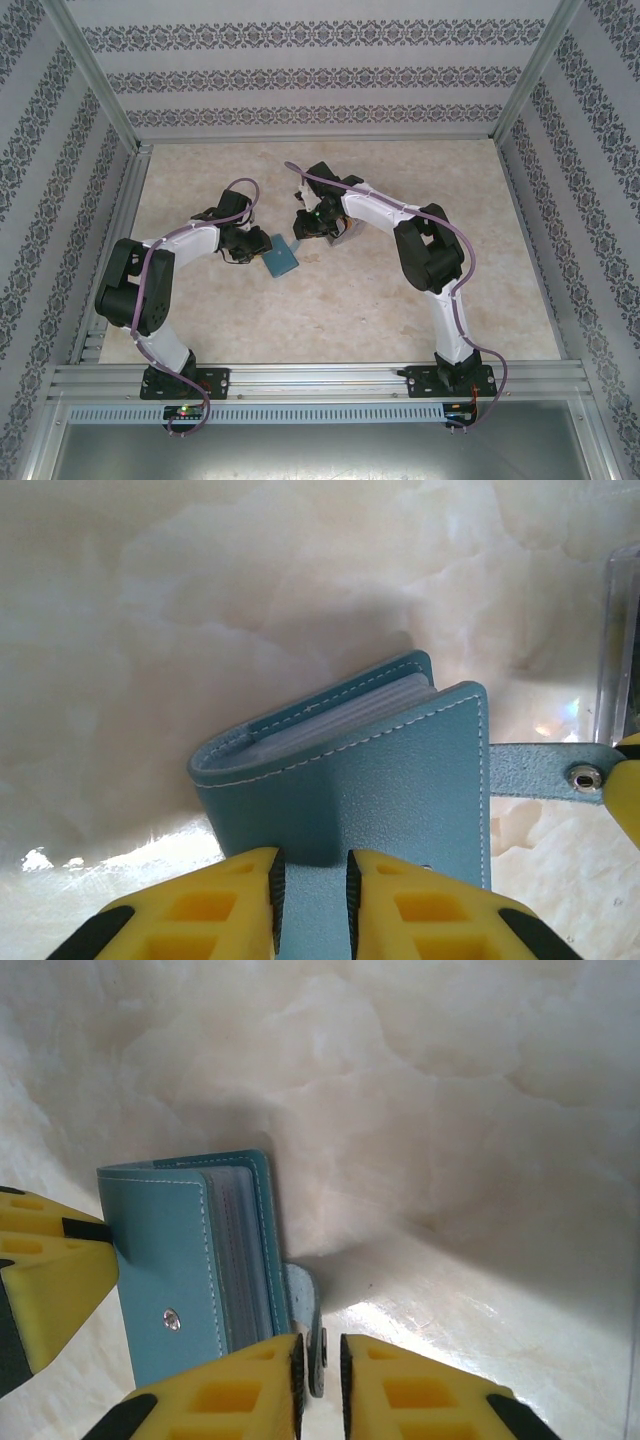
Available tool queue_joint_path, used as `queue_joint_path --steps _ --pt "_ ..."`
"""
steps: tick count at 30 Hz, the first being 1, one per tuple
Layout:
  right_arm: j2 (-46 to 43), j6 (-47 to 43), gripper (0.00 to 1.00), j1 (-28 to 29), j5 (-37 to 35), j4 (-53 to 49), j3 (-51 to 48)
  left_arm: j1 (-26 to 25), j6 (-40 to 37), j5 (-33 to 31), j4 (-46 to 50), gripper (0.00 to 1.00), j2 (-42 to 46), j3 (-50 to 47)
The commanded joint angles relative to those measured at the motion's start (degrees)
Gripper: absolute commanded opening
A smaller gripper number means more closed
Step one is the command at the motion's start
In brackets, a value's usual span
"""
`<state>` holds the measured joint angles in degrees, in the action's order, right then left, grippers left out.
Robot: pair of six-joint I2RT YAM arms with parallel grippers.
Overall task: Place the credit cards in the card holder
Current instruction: Close the button on the card holder.
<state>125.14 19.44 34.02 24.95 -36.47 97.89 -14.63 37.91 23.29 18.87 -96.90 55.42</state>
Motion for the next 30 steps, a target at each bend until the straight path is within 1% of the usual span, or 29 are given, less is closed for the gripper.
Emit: queue_joint_path --steps 1,3,9,13,21,30 --pt "0.9 -1.0 0.21 0.6 1.2 -0.9 1.3 0.0 -0.9 0.6 -0.1 0.26 -1.1 0.6" --pt "0.8 -1.2 0.20 0.5 1.6 -0.9 1.2 0.0 -0.8 0.5 -0.3 0.26 -1.1 0.3" --pt "-0.8 -0.9 0.11 1.0 4.0 0.6 -0.2 -0.1 -0.2 1.2 -1.4 0.26 -1.7 -0.2" --pt "-1.8 -0.4 0.07 1.4 5.5 1.5 -0.6 -0.1 0.0 1.3 -1.8 0.26 -2.3 -0.5" --pt "-1.5 0.7 0.04 2.8 10.2 3.6 -2.0 0.0 0.4 1.2 -2.2 0.26 -3.0 -0.6" --pt "-0.3 0.9 0.01 4.1 11.6 4.4 -2.5 -0.2 0.8 1.3 -2.9 0.26 -3.1 -1.3"
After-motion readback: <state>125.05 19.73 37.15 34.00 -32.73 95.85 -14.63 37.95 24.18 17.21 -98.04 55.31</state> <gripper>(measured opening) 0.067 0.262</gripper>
